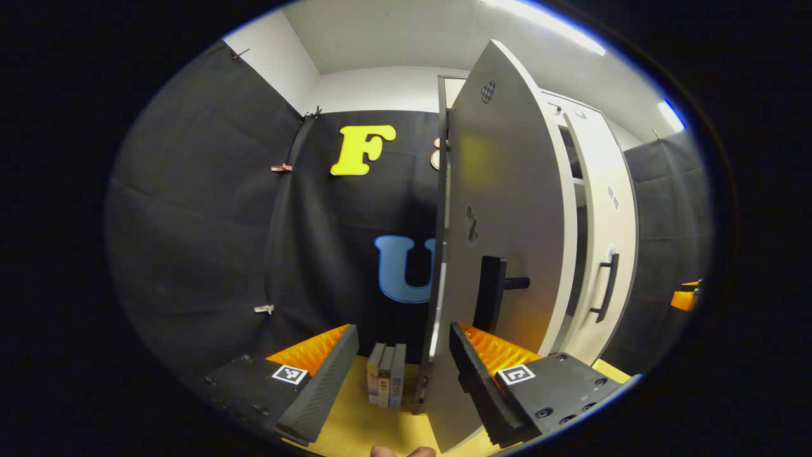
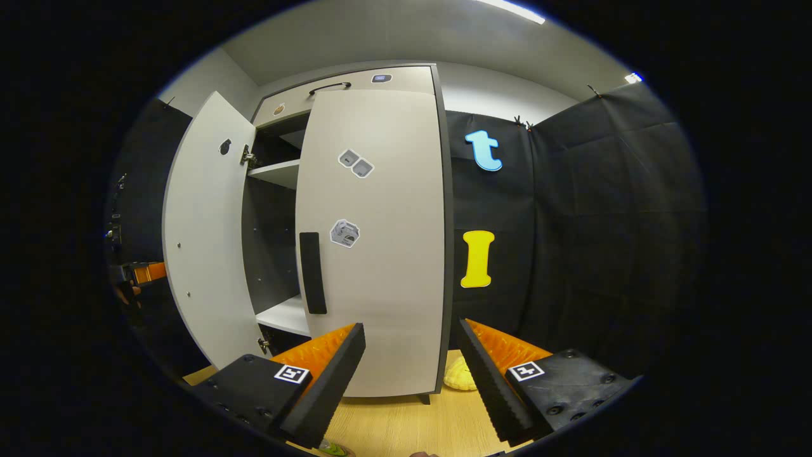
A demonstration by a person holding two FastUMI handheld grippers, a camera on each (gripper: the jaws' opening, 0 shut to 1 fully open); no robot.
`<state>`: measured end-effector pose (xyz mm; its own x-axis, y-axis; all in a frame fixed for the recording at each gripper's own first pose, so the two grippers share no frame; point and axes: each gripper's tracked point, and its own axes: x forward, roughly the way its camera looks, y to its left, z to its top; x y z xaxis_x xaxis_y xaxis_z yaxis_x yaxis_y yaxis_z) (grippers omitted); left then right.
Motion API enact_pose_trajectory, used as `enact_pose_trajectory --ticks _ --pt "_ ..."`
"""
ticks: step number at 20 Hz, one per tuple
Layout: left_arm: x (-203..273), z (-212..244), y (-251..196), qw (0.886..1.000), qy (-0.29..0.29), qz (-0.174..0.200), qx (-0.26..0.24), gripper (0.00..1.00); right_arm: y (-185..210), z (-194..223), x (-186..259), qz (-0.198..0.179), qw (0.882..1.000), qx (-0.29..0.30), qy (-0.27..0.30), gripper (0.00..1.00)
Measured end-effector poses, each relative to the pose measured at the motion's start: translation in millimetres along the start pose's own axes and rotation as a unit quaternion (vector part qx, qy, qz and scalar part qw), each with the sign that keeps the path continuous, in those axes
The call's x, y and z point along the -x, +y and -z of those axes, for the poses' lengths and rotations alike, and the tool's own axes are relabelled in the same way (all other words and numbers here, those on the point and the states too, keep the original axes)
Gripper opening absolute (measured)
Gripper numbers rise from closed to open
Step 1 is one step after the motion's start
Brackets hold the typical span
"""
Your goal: Grasp the bottle in the cabinet with the left hand and place it on the coaster, then close the right door with the right hand and the left door with the left hand.
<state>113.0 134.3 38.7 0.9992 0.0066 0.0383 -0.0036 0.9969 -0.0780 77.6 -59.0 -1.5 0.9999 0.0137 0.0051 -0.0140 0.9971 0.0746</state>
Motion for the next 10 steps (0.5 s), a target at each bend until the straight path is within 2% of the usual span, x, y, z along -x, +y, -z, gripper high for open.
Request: enact_pose_trajectory --ticks 1,2,4,5,6,7,10 --pt "-0.1 1.0 -11.2 1.0 0.0 0.008 0.0 0.89 -1.7 -0.3 1.9 0.001 1.0 -0.004 0.001 0.98" --pt "-1.2 2.2 -22.8 1.0 0.001 0.016 -0.001 0.93 -2.1 -0.7 3.5 0.001 1.0 -0.008 0.001 0.98" --pt "-5.5 3.1 -44.6 1.0 0.001 0.031 -0.003 0.89 -6.4 -1.1 7.2 0.002 1.0 -0.012 0.0 0.98" --pt "-8.5 4.1 -53.5 0.999 0.0 0.038 -0.003 0.93 -8.3 -1.9 9.4 0.002 1.0 -0.012 0.0 0.98" --pt "-11.7 4.6 -63.9 0.999 0.0 0.044 -0.002 0.89 -9.0 -3.4 9.9 0.002 1.0 -0.009 -0.001 0.98" --pt "-14.4 6.5 -74.9 0.999 -0.001 0.051 -0.001 0.93 -10.7 -4.4 10.9 0.001 1.0 -0.006 -0.001 0.98" --pt "-23.1 16.7 -106.6 0.997 0.009 0.072 0.005 0.93 -13.7 -5.2 13.2 0.004 1.0 -0.004 0.0 0.98"
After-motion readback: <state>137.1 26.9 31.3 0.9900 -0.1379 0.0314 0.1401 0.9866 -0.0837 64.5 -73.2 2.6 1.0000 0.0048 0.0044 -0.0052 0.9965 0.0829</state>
